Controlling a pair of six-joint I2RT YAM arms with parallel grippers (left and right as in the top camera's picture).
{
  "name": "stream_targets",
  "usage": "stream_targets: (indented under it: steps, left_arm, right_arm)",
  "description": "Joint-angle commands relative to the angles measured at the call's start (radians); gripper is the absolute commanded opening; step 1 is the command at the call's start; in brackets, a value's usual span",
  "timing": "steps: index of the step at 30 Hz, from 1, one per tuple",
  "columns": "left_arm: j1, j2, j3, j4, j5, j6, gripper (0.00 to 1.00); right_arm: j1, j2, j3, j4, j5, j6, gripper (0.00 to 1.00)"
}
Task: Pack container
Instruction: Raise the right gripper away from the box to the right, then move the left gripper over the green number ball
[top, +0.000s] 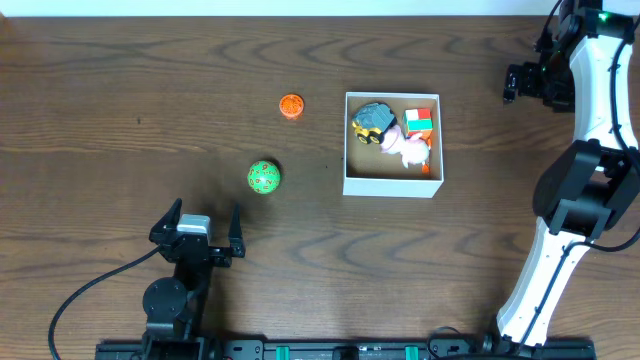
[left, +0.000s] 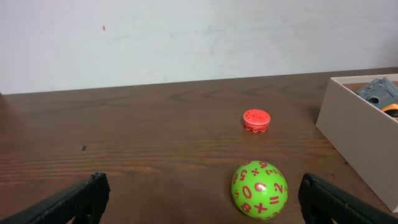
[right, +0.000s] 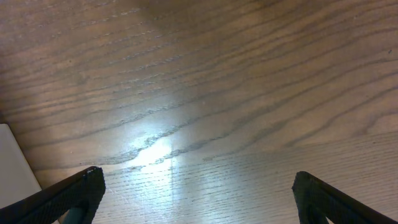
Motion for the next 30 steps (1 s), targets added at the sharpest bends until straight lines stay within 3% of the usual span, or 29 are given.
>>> stream_targets:
  steps: [1, 8, 14, 19, 26, 30]
  left_arm:
    - [0.004, -0.006, -0.018, -0.033, 0.008, -0.009, 0.98]
    - [0.004, -0.006, -0.018, -0.029, 0.028, -0.009, 0.98]
    - [0.004, -0.006, 0.019, -0.031, 0.199, -0.010, 0.98]
    - [0.004, 0.035, 0.115, -0.083, 0.190, -0.008, 0.98]
    - [0.004, 0.370, 0.406, -0.323, 0.140, -0.005, 0.98]
    - [0.004, 0.637, 0.637, -0.462, 0.327, 0.000, 0.98]
  right_arm:
    - [-0.009, -0.011, -0.005, 0.003, -0.001, 0.016, 0.99]
    - [-0.009, -0.011, -0.005, 0.003, -0.001, 0.016, 0.99]
    - [-0.009, -0.011, -0.005, 0.003, -0.001, 0.016, 0.99]
    - [-0.009, -0.011, -0.005, 0.003, -0.001, 0.016, 0.99]
    - [-0.009, -0.011, -0.005, 0.003, -0.002, 0.016, 0.99]
    - [-0.009, -0.011, -0.005, 0.003, -0.001, 0.016, 0.99]
